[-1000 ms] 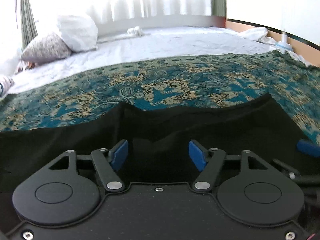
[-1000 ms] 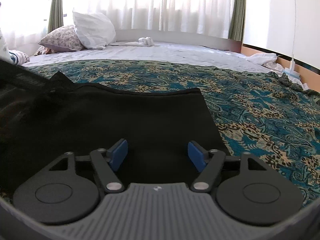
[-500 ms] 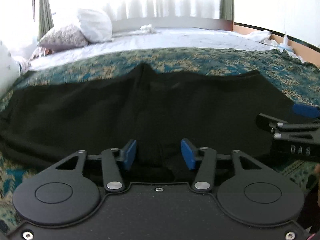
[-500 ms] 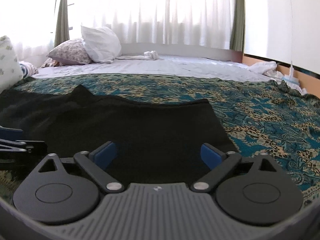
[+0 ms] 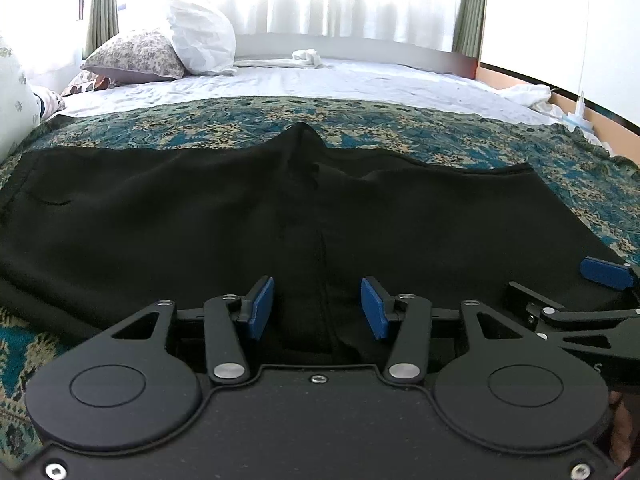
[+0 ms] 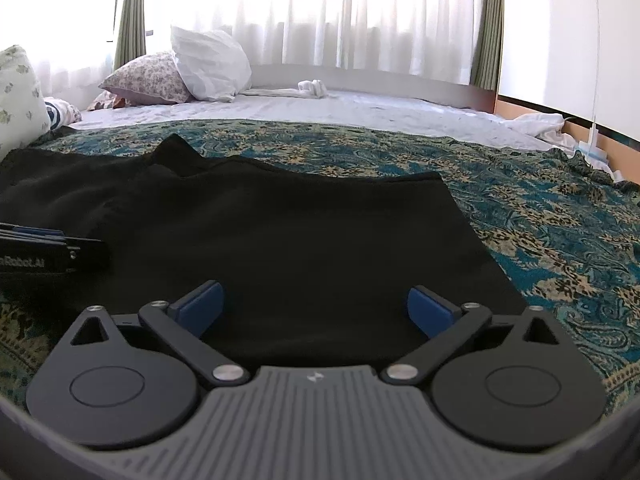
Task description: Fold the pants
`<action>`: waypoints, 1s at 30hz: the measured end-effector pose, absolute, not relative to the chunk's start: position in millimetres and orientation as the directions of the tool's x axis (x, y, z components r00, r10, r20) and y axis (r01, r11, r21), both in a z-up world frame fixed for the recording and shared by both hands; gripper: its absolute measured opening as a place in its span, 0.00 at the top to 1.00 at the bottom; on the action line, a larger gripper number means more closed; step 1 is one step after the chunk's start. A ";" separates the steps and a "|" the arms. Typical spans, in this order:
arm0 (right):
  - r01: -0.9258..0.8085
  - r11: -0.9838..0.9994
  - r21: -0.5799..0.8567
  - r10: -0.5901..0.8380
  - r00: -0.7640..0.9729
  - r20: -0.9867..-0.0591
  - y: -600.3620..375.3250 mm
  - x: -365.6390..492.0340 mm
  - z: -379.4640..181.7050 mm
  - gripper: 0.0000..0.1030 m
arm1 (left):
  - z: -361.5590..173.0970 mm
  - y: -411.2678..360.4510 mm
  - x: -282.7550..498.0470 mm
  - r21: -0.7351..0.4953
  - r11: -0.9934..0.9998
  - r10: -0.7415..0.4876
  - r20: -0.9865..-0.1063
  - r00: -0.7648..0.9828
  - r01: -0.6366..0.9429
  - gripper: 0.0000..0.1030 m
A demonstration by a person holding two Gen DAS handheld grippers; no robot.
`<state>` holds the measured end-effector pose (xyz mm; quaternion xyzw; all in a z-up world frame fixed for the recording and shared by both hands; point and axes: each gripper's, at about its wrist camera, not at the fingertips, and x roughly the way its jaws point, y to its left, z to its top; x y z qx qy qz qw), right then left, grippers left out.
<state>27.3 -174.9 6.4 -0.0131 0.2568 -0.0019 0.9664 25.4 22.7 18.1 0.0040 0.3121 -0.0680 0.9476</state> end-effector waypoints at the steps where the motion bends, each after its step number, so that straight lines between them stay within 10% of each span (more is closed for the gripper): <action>1: -0.004 1.000 -0.025 -0.009 0.869 -0.494 -175.2 26.9 5.5 0.00 | 18.4 23.9 24.3 -0.038 0.990 -0.129 -0.593 0.795 0.132 0.53; 12: -0.001 0.999 -0.032 -0.015 0.868 -0.496 -174.7 26.8 5.7 0.00 | 22.5 28.0 19.9 -0.057 0.989 -0.141 -0.601 0.787 0.133 0.48; 20: 0.013 1.000 0.002 -0.010 0.857 -0.515 -173.1 25.3 15.1 0.00 | 32.3 39.9 9.3 -0.055 0.991 -0.130 -0.594 0.794 0.121 0.19; 30: -0.065 0.998 -0.001 0.056 0.872 -0.487 -143.5 13.5 24.5 0.00 | 38.2 74.0 2.4 -0.074 0.997 -0.063 -0.579 0.813 0.024 0.08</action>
